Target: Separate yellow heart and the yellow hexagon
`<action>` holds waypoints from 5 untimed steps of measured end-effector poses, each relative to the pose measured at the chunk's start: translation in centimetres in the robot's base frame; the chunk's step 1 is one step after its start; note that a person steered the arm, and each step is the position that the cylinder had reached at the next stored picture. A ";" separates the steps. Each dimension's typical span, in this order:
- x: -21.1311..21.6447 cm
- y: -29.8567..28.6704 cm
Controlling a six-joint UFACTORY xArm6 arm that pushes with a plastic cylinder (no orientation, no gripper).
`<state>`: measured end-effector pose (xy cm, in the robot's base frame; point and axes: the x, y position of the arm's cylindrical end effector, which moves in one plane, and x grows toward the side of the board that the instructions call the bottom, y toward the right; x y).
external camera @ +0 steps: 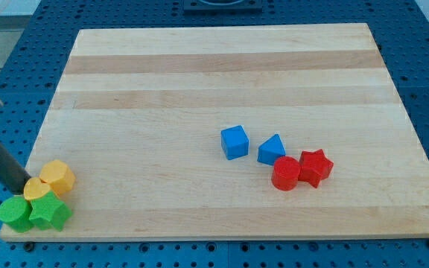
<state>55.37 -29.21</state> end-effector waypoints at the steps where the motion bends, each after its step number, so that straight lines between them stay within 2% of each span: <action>1: 0.0 1.2; 4: 0.0 2.4; 5: 0.0 5.1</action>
